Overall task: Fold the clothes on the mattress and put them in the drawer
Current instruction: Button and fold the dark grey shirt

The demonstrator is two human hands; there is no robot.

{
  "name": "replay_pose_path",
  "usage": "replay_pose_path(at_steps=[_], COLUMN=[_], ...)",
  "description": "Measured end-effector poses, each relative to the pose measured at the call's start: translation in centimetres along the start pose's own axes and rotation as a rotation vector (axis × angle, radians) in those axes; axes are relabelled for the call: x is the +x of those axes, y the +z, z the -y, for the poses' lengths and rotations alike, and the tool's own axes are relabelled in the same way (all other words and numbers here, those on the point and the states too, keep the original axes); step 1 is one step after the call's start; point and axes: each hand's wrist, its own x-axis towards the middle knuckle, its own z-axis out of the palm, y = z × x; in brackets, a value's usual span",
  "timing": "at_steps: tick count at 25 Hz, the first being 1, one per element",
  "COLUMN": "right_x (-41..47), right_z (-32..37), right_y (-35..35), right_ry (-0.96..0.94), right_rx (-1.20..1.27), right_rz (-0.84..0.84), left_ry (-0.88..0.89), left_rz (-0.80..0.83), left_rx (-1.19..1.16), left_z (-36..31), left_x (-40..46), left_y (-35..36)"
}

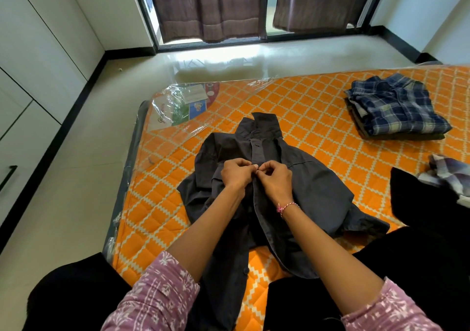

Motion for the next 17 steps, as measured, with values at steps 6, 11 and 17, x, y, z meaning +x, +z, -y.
replay_pose_path(at_steps=[6, 11, 17], right_x=[0.3, 0.4, 0.6], right_z=[1.0, 1.1, 2.1], right_y=[-0.1, -0.9, -1.5], right_ry=[0.025, 0.017, 0.298], right_rx=[-0.067, -0.035, 0.344], right_rz=[-0.042, 0.016, 0.157], left_ry=[-0.002, -0.076, -0.205], left_rz=[0.066, 0.227, 0.345], left_rx=[-0.152, -0.16, -0.396], left_z=[-0.1, -0.9, -0.7], left_x=[-0.1, 0.5, 0.7], left_y=[-0.3, -1.4, -1.8])
